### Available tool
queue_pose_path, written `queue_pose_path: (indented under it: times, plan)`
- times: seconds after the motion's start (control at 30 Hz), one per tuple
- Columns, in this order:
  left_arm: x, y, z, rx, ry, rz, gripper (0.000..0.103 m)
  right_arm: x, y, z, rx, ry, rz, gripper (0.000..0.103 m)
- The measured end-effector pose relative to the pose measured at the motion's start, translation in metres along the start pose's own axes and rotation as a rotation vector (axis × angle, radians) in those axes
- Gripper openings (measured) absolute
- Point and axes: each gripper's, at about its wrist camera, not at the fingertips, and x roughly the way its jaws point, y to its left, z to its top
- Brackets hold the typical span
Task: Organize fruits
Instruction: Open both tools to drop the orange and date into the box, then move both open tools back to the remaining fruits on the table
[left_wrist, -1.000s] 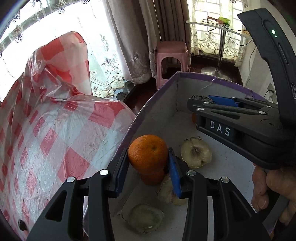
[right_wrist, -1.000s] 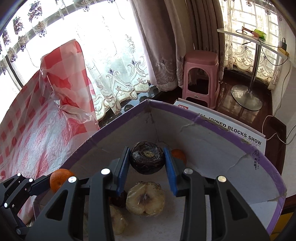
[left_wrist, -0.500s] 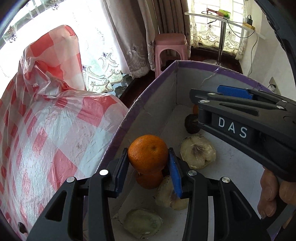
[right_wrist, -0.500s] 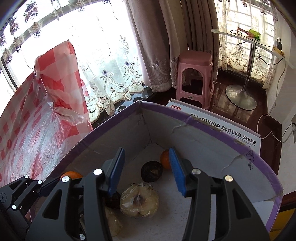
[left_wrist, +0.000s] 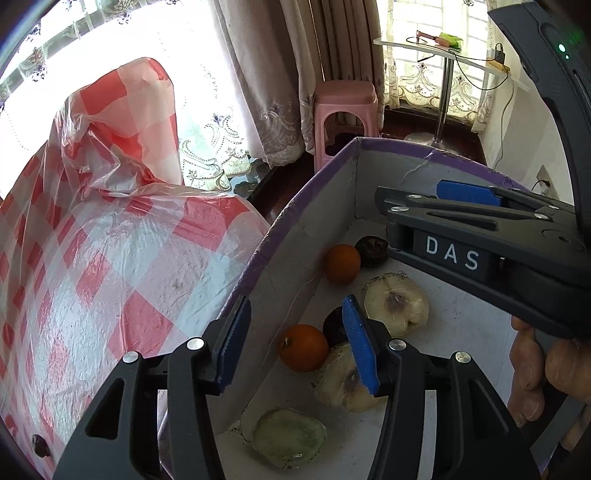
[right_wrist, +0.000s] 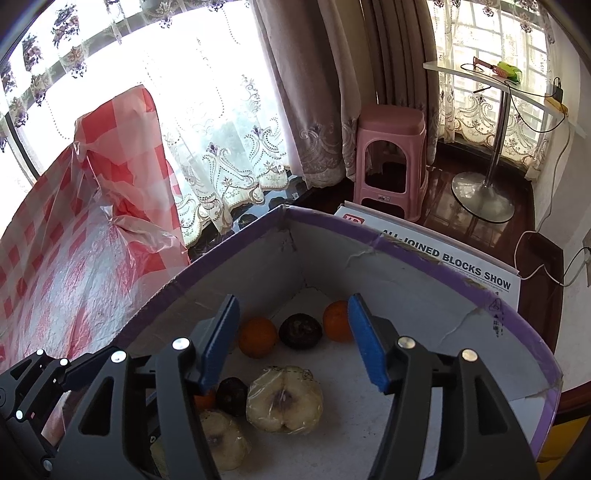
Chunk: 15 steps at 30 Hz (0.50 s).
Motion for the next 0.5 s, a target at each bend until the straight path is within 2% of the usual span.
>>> queue_pose_path:
  times: [0.33,0.4,0.5]
  plan:
    - [-0.03,0.02,-0.011,-0.068,-0.061,-0.002,0.052,-0.017,0.017,0.0,-0.032,-0.026,0.026,0.064]
    - [-0.037,0.027,-0.015,-0.094,-0.072,-0.001,0.054,-0.021,0.021,0.001,-0.04,-0.032,0.033,0.064]
    - [-0.05,0.038,-0.023,-0.131,-0.096,0.005,0.063,-0.027,0.027,0.001,-0.055,-0.039,0.046,0.066]
